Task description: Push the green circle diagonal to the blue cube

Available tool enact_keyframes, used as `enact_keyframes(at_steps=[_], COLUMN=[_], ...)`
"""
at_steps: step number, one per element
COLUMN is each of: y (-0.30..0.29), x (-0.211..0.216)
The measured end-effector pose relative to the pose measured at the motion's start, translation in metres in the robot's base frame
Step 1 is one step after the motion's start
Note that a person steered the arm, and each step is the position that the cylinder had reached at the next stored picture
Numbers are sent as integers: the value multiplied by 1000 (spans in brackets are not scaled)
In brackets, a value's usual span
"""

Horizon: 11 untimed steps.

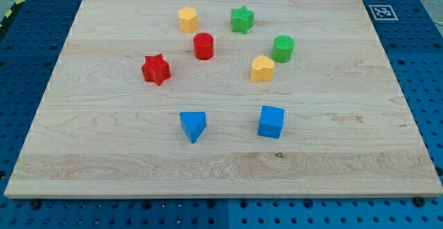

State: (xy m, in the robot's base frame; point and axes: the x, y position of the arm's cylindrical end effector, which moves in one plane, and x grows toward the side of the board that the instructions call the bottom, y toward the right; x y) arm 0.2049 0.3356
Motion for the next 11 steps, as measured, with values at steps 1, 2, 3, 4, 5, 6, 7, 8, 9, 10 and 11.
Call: enact_keyframes(at_steps=[1, 2, 3, 4, 5, 6, 7, 8, 9, 10, 11], y=[-3, -29, -99, -143, -178, -223, -271, -300, -306, -306, -289], x=[0, 59, 106, 110, 145, 152, 152, 157, 175, 194, 215])
